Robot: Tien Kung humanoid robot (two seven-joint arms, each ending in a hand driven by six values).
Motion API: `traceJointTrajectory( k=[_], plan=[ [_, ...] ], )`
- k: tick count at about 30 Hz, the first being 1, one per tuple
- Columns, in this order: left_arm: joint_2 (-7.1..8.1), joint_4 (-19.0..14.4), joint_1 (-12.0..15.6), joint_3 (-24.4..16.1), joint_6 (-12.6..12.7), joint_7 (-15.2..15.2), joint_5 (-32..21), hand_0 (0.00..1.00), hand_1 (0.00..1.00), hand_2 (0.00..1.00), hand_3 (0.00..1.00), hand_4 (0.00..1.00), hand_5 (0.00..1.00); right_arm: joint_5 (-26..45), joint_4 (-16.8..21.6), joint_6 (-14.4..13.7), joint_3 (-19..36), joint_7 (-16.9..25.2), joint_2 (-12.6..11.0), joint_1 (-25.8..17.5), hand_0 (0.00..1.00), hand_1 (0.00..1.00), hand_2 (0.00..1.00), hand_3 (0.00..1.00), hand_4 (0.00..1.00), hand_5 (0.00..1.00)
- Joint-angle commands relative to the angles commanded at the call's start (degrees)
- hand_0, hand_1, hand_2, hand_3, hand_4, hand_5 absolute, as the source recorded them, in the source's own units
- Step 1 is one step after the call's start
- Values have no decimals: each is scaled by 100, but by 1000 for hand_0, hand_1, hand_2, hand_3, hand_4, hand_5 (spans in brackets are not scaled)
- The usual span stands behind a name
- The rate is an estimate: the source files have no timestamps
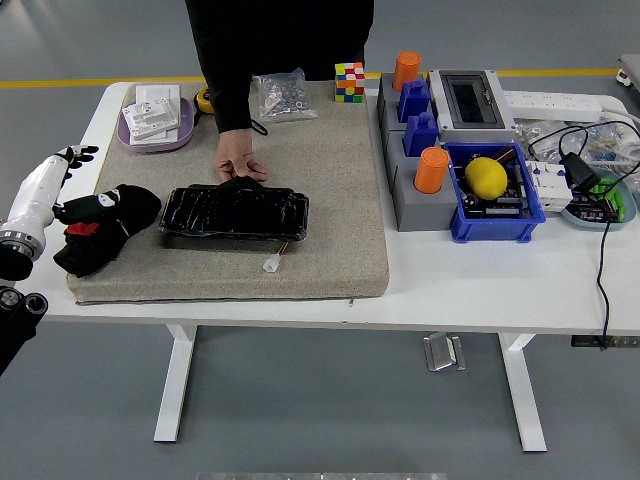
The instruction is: Pick the rag up,wipe the panel,place it on the desk
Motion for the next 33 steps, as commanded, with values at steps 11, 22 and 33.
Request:
traceJointTrajectory(
  k=[11, 22, 33],
  plan=[
    [-109, 600, -188, 332, -85, 207, 94, 803, 906, 919, 912, 856, 379, 23, 1, 8, -45, -5, -10, 14, 776, 738, 738, 605, 849, 581],
    [-225, 1071, -382, 546, 32, 186, 123, 803, 906, 922, 909, 868, 362, 34, 18, 7, -66, -8, -23, 55, 778, 737, 738, 605, 849, 581],
    [-276, 1332, -450, 706, 91, 171, 24, 790, 887, 917, 898, 878, 364, 63, 18, 10, -91, -13, -33, 56, 775, 736, 736, 605, 850, 579]
  ],
)
